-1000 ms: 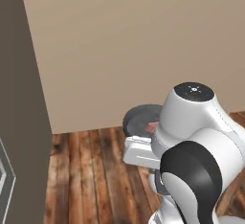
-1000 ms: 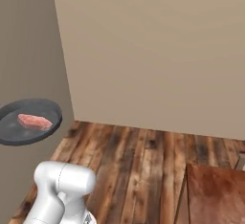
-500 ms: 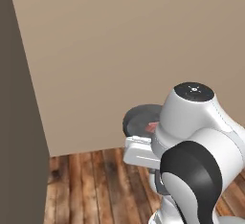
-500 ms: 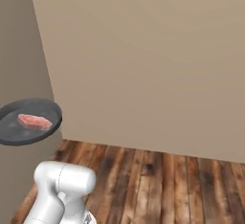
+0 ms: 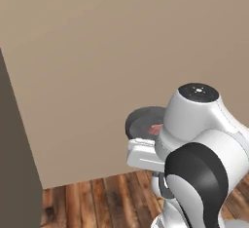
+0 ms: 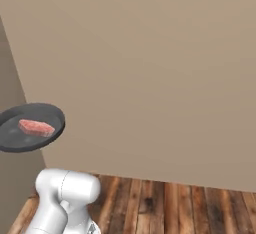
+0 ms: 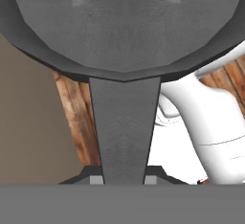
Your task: Pick up the pan with the steak in it and place it on the dining table. Then place the steak on the plate.
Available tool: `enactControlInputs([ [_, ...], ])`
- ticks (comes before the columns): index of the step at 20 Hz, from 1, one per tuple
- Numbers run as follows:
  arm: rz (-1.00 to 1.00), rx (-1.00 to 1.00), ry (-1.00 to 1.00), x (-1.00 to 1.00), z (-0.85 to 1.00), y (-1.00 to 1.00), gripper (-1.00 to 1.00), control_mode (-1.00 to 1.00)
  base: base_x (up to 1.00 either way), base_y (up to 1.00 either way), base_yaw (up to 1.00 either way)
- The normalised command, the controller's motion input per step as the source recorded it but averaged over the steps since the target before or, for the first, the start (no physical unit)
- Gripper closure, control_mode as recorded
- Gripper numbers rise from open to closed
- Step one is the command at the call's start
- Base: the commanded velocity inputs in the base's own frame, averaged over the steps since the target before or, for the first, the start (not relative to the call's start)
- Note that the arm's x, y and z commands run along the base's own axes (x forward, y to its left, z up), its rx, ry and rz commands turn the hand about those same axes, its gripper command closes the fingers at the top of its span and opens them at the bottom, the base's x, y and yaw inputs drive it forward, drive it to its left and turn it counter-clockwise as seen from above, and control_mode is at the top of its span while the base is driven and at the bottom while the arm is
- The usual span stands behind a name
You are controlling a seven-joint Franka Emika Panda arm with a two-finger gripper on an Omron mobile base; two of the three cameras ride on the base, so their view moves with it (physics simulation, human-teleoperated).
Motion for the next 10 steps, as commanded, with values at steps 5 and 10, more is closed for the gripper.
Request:
enactControlInputs([
  [5,0.00,0.00,0.00,0.00,0.00,0.00,1.00,1.00,0.27,-0.04,-0.43],
  [10,0.00,0.00,0.00,0.00,0.00,0.00,1.00,1.00,0.05,-0.04,-0.49],
])
